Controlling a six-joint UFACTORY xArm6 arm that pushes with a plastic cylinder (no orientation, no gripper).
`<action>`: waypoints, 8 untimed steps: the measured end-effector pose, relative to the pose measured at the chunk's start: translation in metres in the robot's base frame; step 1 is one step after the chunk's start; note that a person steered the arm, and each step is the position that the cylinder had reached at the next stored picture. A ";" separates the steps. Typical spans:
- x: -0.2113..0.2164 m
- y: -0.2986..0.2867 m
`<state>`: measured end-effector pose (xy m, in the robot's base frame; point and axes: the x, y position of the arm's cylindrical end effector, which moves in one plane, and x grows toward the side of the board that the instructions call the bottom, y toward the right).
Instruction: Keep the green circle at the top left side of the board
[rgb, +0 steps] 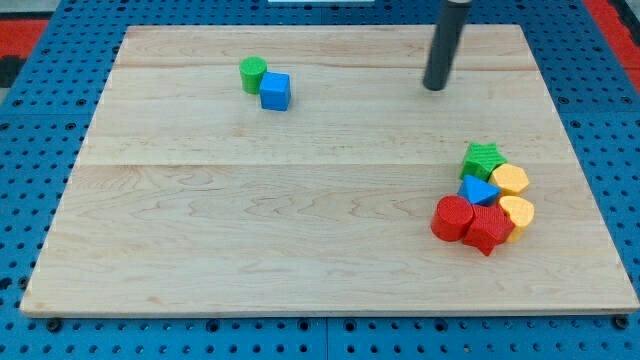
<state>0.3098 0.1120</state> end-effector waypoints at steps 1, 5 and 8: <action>-0.001 -0.013; -0.012 -0.140; -0.012 -0.220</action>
<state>0.2975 -0.1077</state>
